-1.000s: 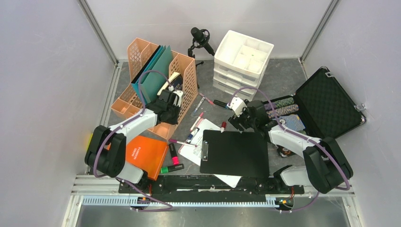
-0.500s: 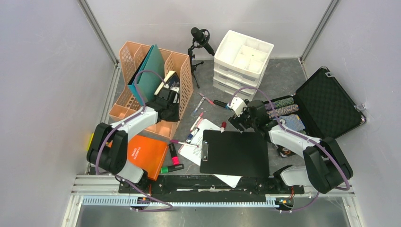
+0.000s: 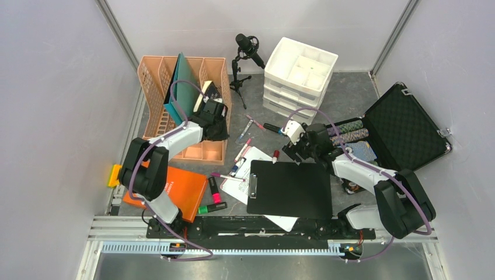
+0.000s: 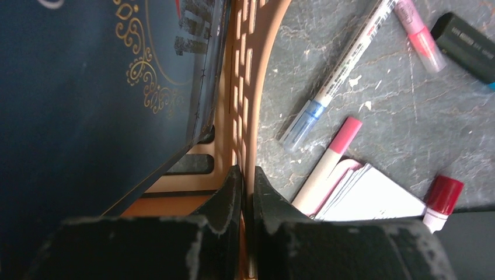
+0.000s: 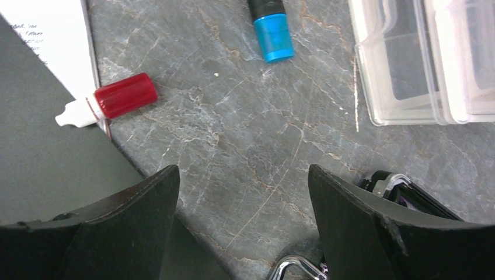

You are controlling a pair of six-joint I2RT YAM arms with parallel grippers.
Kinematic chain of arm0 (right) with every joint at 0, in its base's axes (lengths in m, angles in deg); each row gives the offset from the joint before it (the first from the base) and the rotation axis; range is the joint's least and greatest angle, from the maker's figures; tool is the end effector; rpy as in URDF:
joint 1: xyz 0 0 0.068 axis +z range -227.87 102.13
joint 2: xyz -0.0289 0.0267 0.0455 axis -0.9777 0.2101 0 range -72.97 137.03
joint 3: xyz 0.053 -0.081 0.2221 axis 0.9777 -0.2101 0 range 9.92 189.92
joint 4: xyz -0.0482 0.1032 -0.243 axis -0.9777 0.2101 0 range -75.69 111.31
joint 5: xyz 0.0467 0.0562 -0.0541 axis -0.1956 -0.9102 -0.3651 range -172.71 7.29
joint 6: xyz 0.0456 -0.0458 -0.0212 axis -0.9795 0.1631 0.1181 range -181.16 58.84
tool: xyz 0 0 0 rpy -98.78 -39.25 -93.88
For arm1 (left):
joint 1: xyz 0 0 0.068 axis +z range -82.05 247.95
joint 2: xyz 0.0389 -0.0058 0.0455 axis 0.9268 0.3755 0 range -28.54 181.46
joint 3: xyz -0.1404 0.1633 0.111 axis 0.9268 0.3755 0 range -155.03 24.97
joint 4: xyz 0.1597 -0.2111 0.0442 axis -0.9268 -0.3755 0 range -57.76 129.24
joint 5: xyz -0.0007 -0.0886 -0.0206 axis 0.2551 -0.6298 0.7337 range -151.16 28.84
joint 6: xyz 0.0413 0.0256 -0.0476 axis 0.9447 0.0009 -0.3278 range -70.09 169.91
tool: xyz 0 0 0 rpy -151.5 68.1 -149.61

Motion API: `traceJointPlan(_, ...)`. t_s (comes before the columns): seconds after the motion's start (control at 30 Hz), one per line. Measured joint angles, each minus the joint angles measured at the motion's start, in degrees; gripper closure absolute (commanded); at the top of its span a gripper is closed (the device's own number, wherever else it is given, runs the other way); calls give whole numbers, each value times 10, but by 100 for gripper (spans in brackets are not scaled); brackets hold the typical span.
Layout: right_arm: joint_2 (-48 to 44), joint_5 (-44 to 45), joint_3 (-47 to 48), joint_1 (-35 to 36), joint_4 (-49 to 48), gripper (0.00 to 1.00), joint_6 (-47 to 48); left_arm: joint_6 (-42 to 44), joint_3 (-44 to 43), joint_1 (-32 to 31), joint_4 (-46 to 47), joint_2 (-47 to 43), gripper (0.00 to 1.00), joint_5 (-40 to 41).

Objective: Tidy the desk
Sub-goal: Move the storage box to the center of the board.

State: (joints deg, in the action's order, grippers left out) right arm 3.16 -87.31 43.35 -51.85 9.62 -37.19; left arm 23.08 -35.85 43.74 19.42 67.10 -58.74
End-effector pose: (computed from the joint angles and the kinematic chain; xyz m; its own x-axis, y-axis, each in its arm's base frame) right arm 0.2602 0.1319 0.1329 -0.3051 -0.5995 -0.7400 -0.6764 0.6834 -0.2747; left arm 0.3281 -0.1450 0.1450 -0.8386 -0.1174 -0.5320 0.0100 0.9730 -0.2305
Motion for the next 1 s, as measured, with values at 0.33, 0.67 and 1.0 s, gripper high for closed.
traceJointPlan(0.33, -1, -78, 20, -2, 87, 7, 57, -38, -39, -1, 20, 42, 62, -21)
traceJointPlan(0.67, -75, -148, 21, -2, 229, 7, 156, -23, -45, -7, 44, 39, 9, -76)
traceJointPlan(1.0, -108, -155, -11, 7, 293, 9, 227, 91, -24, -10, -19, -83, 0, -94)
